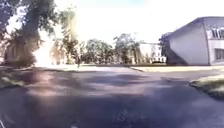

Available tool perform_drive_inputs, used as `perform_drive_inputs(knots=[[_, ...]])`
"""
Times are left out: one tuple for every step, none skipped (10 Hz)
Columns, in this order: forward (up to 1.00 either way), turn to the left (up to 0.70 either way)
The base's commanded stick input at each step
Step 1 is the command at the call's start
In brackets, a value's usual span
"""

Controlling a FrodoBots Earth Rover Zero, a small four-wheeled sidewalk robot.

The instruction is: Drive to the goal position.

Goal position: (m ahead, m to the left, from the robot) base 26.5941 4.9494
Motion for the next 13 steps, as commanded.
perform_drive_inputs(knots=[[0.50,-0.50],[0.50,-0.50],[0.50,-0.50],[0.50,-0.41],[0.50,0.00],[0.50,0.00],[0.50,0.00],[0.50,0.00],[0.50,0.00],[0.50,0.00],[0.50,0.00],[0.50,0.00],[0.50,0.00]])
